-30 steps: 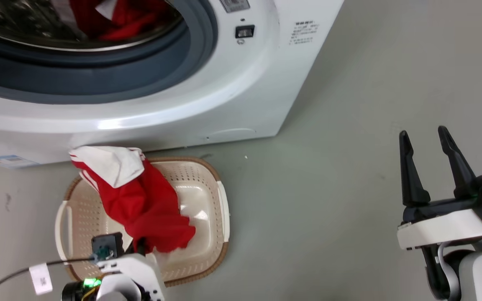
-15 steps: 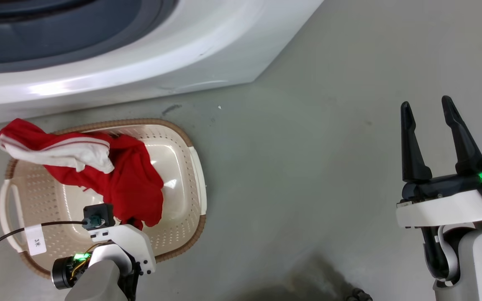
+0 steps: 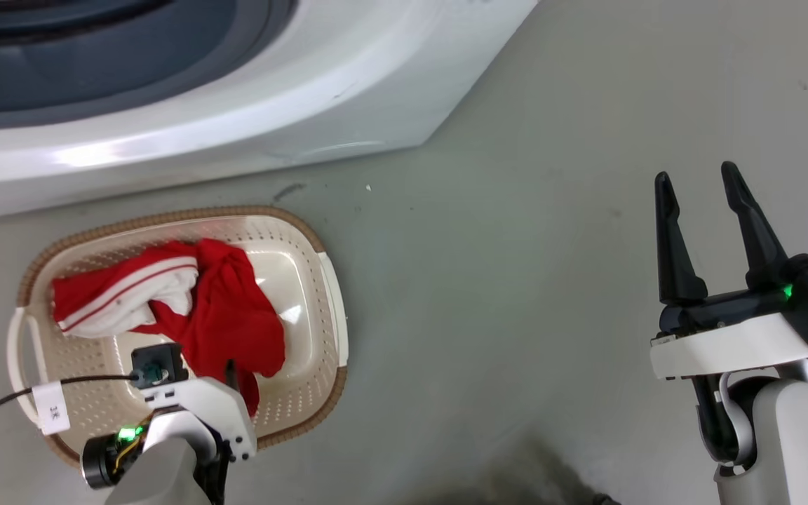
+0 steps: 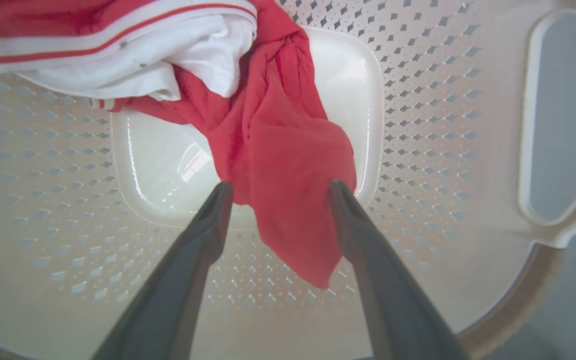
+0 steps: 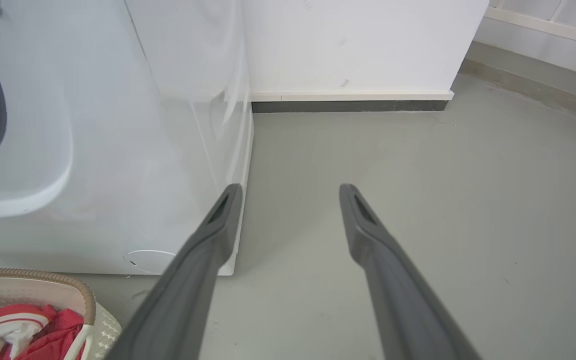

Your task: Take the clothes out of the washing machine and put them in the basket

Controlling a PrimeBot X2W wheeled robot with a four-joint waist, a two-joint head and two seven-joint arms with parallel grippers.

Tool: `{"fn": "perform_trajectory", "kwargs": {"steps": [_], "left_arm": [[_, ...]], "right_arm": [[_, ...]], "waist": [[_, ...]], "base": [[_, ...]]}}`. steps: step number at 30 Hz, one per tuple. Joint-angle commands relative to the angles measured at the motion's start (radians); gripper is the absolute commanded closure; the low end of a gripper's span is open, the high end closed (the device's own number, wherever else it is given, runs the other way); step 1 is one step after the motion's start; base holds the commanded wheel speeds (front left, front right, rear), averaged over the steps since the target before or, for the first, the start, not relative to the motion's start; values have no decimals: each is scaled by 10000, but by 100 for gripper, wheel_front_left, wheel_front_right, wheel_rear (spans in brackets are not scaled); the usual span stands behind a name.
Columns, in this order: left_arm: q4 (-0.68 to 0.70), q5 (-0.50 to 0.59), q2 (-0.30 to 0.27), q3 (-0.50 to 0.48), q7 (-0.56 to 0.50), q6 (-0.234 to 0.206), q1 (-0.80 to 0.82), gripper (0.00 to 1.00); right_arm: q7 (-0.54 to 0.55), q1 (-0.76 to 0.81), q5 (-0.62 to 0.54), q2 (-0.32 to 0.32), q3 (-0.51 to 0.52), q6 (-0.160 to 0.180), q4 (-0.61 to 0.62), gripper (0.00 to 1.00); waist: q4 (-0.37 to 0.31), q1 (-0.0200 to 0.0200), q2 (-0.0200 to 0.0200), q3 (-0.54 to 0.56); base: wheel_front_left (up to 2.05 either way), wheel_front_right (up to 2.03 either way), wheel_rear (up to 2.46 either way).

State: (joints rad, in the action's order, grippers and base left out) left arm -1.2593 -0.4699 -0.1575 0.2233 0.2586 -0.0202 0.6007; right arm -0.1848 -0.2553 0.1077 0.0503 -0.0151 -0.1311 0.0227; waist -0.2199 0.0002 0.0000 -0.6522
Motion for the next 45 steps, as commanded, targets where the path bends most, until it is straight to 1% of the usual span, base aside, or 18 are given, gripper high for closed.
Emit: {"fn": "perform_trajectory", "kwargs": {"steps": [1,3,6,13,20,25,31,36,40,42,44,45], "left_arm": [[-56,-33,12,-17,49,13,-242,0],[-62,-95,45,-71,67,73,-416,0],[300,-57,83,-161,80,67,-743,0],[1779,231,90,-554,65,-94,-1837,0],[3369,759,231,-1061,67,-201,-2600,0],[4677,1293,268,-1414,68,-285,-2986,0],[6188,1846,303,-1751,68,-291,-3234,0],[7116,2205,191,-1854,68,-143,-2800,0],[7391,2432,-1,-1785,68,10,-2132,0],[7397,2486,-86,-1757,68,37,-1888,0],[7176,2643,-323,-1585,-55,241,-1097,0],[7176,2643,-323,-1585,-55,241,-1097,0]], "right_arm": [[-38,-45,51,0,-23,7,-97,0],[-27,84,28,0,-12,7,-186,0],[22,324,1,1,53,7,-279,0],[239,851,-101,0,270,7,-341,0],[550,1425,-299,0,520,7,-102,0],[771,1751,-483,1,592,7,78,0],[922,2036,-544,-2,573,7,299,0],[1012,2122,-638,0,484,7,522,0],[1023,2016,-693,-2,404,7,642,0],[1015,1960,-697,-2,358,7,666,0],[959,1807,-664,-2,224,7,707,0],[959,1807,-664,-2,224,7,707,0]], "waist": [[155,-2,0,550],[249,-2,0,985],[415,-2,0,1667],[820,-2,0,3044],[1224,-2,0,3890],[1346,-2,0,4349],[1424,-2,0,4675],[1411,-2,0,4591],[1302,-2,0,4351],[1249,-2,0,4269],[1079,-2,0,3992],[1079,-2,0,3992]], "base": [[0,0,0],[0,0,0],[0,0,0],[0,0,0],[0,0,0],[0,0,0],[0,0,0],[0,0,0],[0,0,0],[0,0,0],[0,0,0],[0,0,0]]}}
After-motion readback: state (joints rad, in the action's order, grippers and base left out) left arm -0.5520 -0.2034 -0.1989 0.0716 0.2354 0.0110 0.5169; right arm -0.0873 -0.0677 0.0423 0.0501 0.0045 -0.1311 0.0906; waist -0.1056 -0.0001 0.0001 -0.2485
